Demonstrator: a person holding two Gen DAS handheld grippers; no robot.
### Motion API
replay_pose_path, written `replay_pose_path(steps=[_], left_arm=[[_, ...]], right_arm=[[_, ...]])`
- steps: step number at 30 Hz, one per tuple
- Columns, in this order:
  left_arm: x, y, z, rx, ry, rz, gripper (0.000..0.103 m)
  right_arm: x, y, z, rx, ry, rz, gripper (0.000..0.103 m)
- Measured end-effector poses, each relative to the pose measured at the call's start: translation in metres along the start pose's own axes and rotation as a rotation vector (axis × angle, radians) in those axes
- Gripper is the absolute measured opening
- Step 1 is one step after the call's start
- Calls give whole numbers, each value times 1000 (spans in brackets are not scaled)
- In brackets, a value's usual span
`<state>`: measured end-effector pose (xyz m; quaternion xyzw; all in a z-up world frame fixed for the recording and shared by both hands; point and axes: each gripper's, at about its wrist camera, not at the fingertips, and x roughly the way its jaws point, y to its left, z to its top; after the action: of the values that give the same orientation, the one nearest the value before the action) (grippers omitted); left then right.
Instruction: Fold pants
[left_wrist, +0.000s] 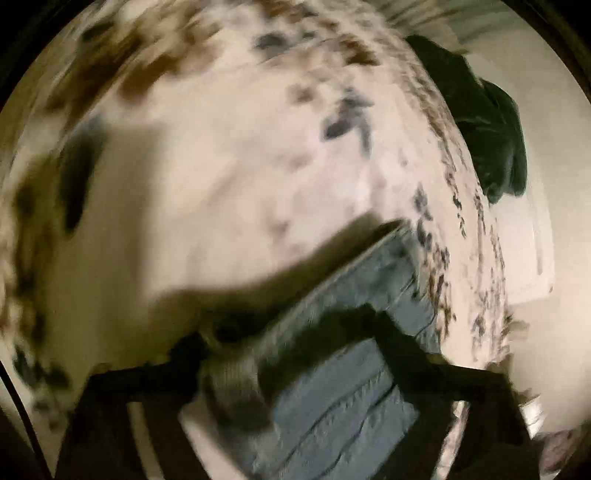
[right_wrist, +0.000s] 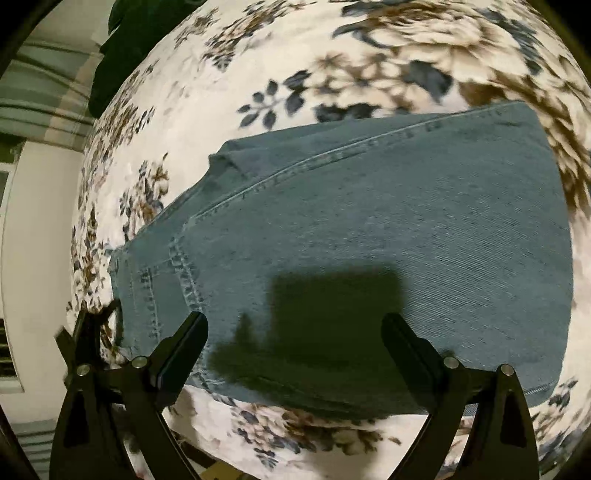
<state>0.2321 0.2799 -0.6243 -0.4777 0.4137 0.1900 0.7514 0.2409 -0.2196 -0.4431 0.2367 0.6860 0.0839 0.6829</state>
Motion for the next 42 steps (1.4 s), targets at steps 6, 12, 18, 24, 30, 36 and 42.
replay_pose_path(steps=[6,12,18,24,30,36,42], left_arm=[[-10,-10,5,103,-20,-76,27],[-95,-101,-44,357,-48,-243,23],[-98,-199,-166,493,179,-376,5],[-37,-256,-299,655,386,-373,1],[-37,-256,-333,755,476,-231,20],[-55,-191,-248,747,210,116,83],[-38,-139,-179,675,156,327,83]], right_arm=[[17,1,-3,1,34,8,97],[16,-19,-7,56,15,58,97],[-37,-72,-6,160,-70,57,97],[-97,-151,-6,207,-139,-39,97],[-123,-193,2,212,-125,13,97],[-64,-136,23,134,16,243,97],[37,-75,49,94,169,217,98]])
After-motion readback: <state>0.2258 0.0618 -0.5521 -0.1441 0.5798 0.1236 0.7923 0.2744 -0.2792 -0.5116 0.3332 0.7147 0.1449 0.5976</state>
